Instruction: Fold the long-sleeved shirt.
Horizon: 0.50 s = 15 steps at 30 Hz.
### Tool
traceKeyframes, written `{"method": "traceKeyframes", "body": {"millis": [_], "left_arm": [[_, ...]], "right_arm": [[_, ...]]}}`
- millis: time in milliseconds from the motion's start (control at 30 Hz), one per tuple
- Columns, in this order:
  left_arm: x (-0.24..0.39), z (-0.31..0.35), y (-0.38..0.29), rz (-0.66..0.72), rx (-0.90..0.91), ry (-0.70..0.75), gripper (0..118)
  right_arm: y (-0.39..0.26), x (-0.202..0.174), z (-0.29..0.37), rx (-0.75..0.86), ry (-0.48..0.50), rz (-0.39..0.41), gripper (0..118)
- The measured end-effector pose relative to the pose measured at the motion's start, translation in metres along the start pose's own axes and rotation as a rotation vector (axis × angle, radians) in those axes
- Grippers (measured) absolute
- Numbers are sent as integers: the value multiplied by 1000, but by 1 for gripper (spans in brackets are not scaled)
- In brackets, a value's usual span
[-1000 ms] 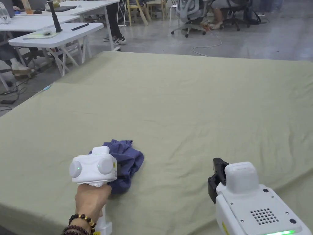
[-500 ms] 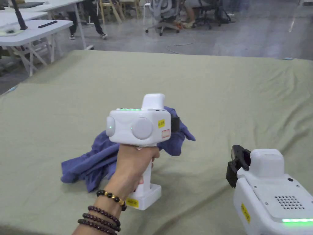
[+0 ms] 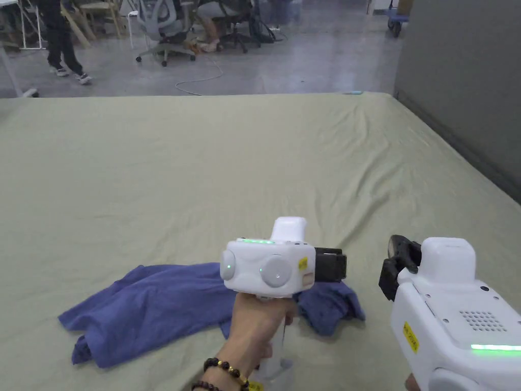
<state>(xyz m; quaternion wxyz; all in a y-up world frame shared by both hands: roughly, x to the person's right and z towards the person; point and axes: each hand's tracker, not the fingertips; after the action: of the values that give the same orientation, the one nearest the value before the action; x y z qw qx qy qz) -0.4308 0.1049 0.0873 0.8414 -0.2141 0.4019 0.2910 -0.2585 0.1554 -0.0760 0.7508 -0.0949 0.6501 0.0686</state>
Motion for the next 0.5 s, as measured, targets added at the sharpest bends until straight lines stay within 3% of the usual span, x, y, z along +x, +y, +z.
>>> {"method": "traceKeyframes", "body": {"millis": [33,200,300,367,400,433,467,500], "left_arm": [[-8,27,2,2,121,7,115],[-39,117,-25,79,247,187,116],[-53,154,-66,49,344,326,116],[-56,176,-86,49,362,427,108],[-58,184,-94,46,386,430,74],[-61,187,-99,64,365,459,25],[-64,187,-101,64,335,489,0],[-68,188,-103,50,326,506,0]], "right_arm": [[-1,-3,-1,-3,9,0,0],[0,-21,-4,-6,56,13,0],[-2,-31,-2,-10,76,22,0],[-2,-34,-4,-15,86,31,0],[-2,-36,-4,-17,90,35,0],[-2,-37,-4,-19,89,36,0],[-2,-37,-5,-21,89,37,0],[-1,-37,-5,-21,95,35,0]]}}
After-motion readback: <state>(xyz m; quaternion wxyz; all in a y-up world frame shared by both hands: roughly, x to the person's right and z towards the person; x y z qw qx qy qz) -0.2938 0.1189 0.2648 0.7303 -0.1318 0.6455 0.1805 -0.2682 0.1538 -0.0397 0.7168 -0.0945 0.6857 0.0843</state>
